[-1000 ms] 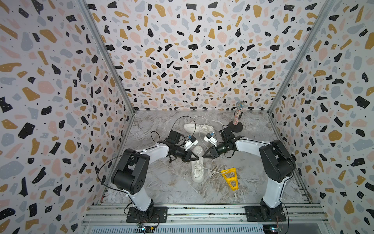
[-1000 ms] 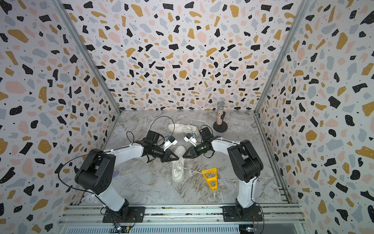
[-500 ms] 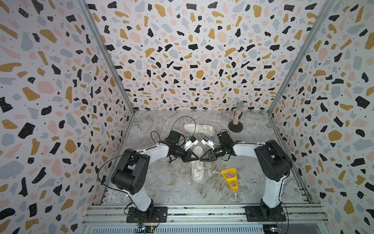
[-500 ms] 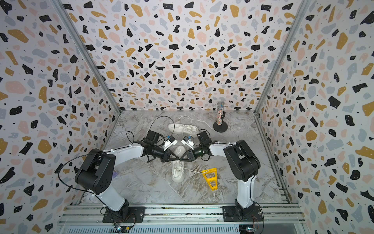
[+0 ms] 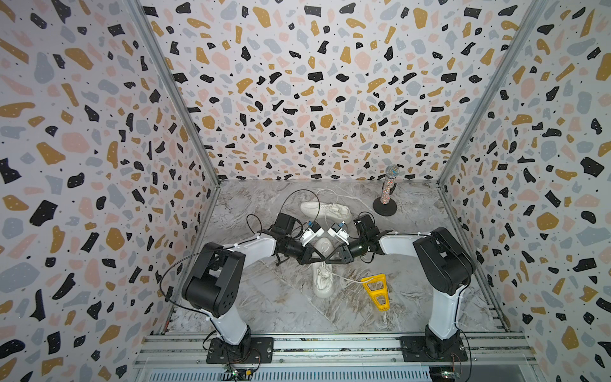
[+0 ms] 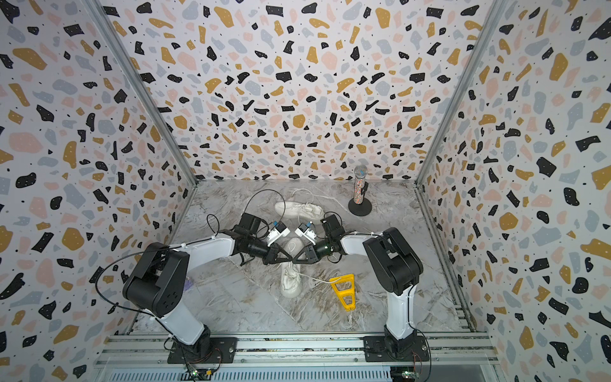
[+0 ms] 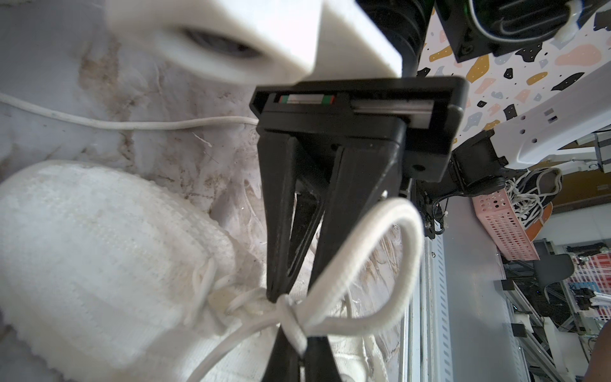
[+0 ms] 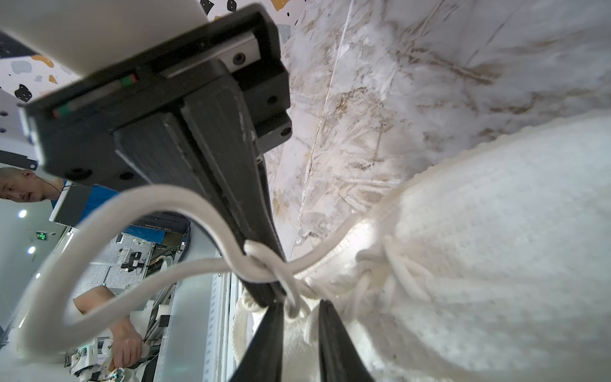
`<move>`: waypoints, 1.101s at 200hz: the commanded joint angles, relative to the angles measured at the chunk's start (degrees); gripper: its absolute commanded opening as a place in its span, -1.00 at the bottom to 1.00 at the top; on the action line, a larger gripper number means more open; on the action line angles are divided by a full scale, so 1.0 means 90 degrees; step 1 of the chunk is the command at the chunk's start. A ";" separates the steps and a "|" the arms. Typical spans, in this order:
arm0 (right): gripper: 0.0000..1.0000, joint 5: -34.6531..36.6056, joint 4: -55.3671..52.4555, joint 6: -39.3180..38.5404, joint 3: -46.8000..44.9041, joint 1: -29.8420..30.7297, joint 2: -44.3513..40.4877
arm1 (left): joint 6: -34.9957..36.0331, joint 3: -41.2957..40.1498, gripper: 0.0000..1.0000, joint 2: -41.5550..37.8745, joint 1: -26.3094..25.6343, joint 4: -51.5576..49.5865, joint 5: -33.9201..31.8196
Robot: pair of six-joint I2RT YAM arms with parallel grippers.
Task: Tie the shoes
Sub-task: Cross the shoelace with the shoelace.
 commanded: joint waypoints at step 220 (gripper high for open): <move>-0.99 -0.0183 -0.0440 -0.0511 0.0144 -0.0088 -0.0210 | -0.0360 0.0113 -1.00 0.0263 0.0062 0.0120 -0.0123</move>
